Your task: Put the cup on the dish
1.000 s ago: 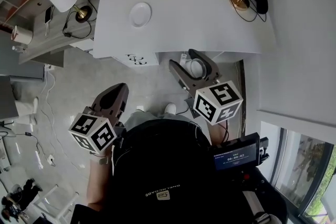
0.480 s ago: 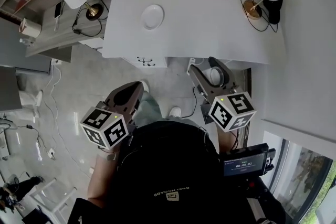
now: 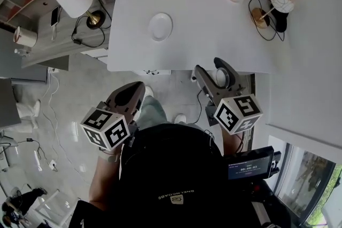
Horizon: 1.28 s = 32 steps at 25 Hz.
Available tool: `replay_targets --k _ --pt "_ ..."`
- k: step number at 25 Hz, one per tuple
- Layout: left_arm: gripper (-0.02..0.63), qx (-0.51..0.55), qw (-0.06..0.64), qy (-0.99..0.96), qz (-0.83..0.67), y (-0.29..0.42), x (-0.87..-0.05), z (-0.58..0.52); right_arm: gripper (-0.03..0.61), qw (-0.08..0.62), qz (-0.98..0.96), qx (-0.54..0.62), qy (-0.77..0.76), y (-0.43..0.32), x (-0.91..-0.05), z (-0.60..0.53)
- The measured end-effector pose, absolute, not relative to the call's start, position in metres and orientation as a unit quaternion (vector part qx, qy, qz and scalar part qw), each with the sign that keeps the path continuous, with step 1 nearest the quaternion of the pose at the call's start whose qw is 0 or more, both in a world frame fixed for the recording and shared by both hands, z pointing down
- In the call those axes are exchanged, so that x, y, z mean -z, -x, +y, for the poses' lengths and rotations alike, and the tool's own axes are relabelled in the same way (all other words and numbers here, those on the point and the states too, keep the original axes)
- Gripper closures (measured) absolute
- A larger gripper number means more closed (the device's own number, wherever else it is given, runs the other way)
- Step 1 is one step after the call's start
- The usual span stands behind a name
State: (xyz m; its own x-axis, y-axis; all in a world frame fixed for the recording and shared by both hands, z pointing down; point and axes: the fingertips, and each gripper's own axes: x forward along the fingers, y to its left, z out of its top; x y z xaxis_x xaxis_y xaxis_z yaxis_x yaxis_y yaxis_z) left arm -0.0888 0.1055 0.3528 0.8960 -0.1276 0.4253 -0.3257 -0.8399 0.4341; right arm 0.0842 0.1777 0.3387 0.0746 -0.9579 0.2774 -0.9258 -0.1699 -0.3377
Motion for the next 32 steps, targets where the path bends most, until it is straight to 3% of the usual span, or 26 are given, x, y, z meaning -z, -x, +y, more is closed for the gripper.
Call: replay_targets --k 24,32 --pt "0.607 -0.196 0.294 -0.932 -0.078 0.103 -0.363 -0.082 0.302 0.033 0.587 0.228 0.776 -0.103 -0.329 -0.009" --pt "0.607 -0.205 0.303 -0.926 -0.097 0.11 -0.368 -0.112 0.305 0.117 0.598 0.247 0.753 -0.109 -0.342 -0.047"
